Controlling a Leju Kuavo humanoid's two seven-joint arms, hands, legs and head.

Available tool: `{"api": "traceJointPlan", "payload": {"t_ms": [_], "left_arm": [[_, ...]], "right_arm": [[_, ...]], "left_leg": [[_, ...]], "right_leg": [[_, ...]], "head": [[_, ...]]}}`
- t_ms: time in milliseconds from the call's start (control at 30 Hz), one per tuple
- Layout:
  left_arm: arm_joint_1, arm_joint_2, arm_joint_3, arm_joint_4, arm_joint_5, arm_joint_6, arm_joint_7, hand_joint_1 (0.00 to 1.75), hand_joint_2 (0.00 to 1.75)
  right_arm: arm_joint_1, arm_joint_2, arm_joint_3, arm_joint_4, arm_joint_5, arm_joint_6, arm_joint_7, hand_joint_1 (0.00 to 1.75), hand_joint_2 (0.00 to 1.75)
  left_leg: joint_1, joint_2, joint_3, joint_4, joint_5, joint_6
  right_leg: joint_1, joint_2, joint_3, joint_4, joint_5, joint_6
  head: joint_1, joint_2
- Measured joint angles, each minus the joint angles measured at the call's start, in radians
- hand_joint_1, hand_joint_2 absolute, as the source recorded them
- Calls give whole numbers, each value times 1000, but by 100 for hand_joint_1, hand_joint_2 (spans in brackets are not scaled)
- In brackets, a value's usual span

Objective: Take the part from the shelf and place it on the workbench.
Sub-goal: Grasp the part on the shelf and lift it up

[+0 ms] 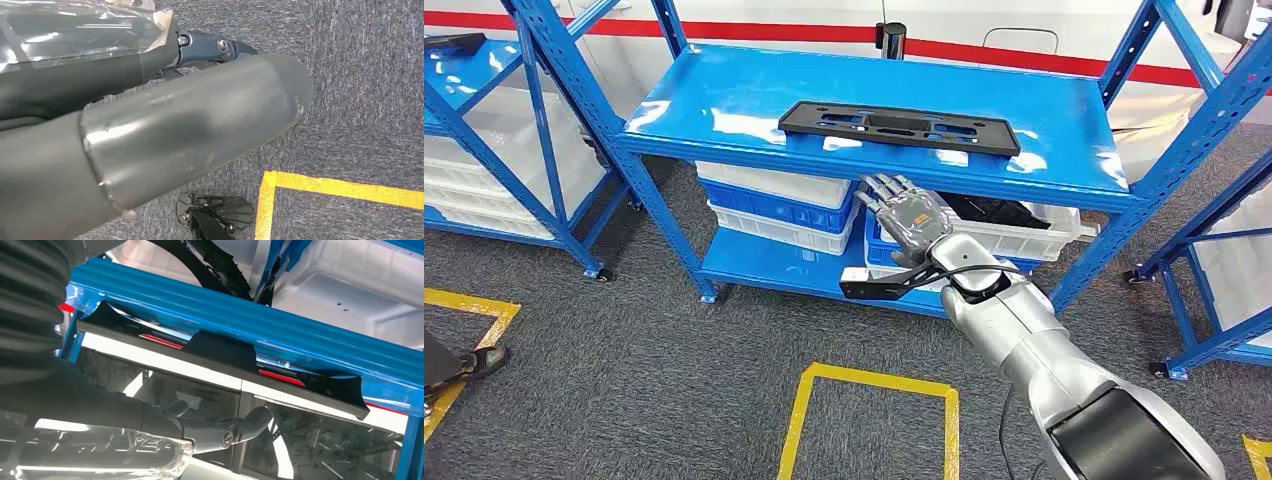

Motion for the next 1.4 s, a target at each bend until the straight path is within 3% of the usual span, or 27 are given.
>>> {"api": "traceJointPlan", "payload": {"t_ms": [533,1400], "left_arm": [[0,1,0,1,-10,-21,34,0,0],[0,1,0,2,-39,-35,61,0,0]], "right_arm": [[-33,-8,-11,24,-21,-23,34,0,175],[-98,-95,-69,19,-28,-7,95,0,175]], "left_leg": [[0,0,0,0,0,0],[0,0,0,0,0,0]], "right_leg": [[0,0,0,0,0,0],[0,0,0,0,0,0]], "head": [[0,0],[0,0]]}}
